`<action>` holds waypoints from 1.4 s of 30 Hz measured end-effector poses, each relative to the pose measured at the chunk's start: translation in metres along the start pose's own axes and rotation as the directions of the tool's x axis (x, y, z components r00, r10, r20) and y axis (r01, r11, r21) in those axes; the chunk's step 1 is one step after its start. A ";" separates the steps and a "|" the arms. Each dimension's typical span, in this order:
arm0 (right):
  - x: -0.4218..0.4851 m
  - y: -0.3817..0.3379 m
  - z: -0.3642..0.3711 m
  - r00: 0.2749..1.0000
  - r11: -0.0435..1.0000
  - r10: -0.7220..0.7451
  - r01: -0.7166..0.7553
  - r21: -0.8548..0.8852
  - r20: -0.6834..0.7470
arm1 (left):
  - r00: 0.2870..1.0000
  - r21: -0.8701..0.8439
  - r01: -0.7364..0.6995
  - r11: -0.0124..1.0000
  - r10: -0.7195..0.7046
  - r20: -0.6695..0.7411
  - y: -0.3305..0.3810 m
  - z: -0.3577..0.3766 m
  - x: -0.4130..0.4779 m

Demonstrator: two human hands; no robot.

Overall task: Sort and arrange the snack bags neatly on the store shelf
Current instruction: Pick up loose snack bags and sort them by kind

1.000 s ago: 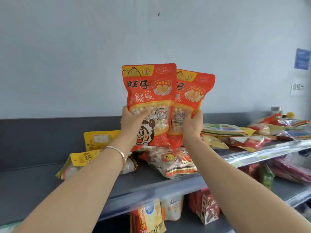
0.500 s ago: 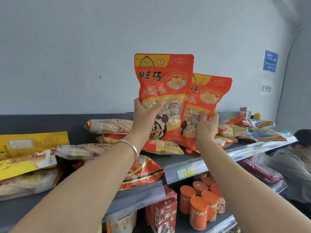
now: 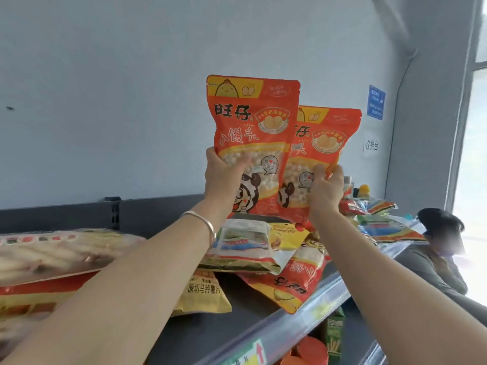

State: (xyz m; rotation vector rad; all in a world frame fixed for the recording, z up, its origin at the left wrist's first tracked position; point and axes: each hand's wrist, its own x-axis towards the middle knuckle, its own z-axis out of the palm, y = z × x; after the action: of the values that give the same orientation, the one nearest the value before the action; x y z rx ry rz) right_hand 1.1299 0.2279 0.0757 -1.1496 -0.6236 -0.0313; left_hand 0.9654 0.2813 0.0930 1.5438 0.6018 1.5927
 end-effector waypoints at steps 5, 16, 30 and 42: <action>0.058 0.029 0.016 0.996 0.999 0.011 -0.007 -0.047 0.090 | 0.999 0.043 0.001 0.999 0.001 -0.052 -0.024 0.020 0.033; 0.168 0.106 0.056 0.701 0.993 0.073 -0.114 0.011 0.709 | 0.971 0.237 -0.076 0.969 0.126 -0.203 -0.045 0.074 0.076; 0.222 0.178 0.074 0.187 0.888 0.456 -0.030 -0.459 0.870 | 0.910 0.335 0.083 0.939 0.066 -0.410 -0.088 0.120 0.086; 0.248 0.181 0.050 0.428 0.739 0.353 0.417 -0.529 0.832 | 0.923 0.223 0.111 0.969 -0.017 -0.386 -0.128 0.170 0.087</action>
State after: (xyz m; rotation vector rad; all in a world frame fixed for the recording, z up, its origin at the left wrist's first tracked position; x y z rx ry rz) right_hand 1.3748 0.4192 0.0544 -1.8878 -1.7662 0.4154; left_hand 1.1668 0.3889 0.0634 1.3688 1.0850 1.8378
